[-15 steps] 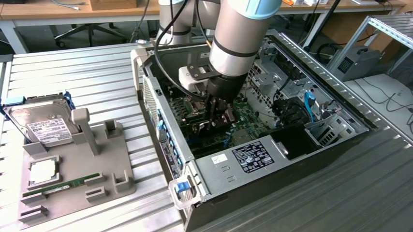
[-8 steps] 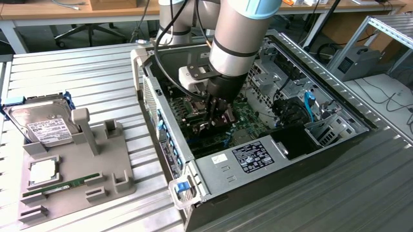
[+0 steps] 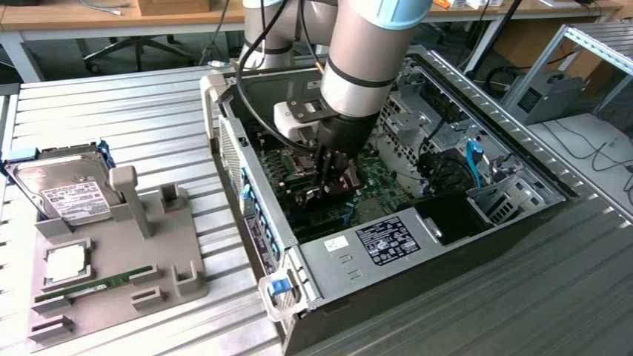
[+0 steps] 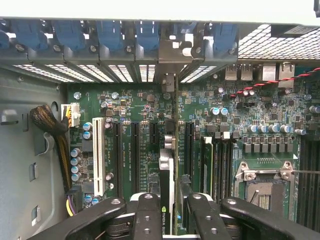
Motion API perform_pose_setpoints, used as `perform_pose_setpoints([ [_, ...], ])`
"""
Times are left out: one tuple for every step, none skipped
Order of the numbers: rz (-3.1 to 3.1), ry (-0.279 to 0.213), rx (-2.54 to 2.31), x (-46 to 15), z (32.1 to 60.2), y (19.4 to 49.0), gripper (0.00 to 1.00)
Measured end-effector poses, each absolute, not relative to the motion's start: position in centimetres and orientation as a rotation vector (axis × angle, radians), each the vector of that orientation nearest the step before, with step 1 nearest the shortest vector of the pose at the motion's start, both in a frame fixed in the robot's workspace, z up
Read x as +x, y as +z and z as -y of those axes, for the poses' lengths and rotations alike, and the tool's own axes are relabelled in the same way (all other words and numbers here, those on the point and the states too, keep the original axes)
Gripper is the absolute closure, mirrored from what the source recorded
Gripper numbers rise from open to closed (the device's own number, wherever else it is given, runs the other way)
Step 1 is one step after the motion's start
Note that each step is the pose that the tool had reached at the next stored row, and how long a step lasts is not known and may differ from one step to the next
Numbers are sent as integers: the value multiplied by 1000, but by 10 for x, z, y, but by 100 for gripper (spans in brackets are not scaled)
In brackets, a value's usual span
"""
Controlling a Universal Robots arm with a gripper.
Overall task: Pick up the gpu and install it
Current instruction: 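Insert the gpu into the slot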
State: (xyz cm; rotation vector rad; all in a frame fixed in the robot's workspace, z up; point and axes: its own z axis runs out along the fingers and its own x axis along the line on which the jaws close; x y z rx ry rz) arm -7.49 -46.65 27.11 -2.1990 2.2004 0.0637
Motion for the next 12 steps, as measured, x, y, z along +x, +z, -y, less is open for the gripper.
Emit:
perform_pose_setpoints([
  [-2200,63,-2199,-75,466,271,75],
  [-2200,62,-2198,-76,466,271,75],
  [-2199,62,-2198,-76,466,271,75],
  [-2199,61,-2198,-76,466,271,75],
  [-2199,60,-2198,-76,466,271,75],
  [-2200,59,-2198,-76,466,272,75],
  [-2199,58,-2198,-76,466,273,75],
  [-2199,58,-2198,-76,466,273,75],
  [-2198,57,-2197,-76,466,273,75],
  [-2198,56,-2197,-77,466,273,75],
  [-2198,55,-2197,-77,466,273,75],
  [-2198,54,-2197,-77,466,274,75],
])
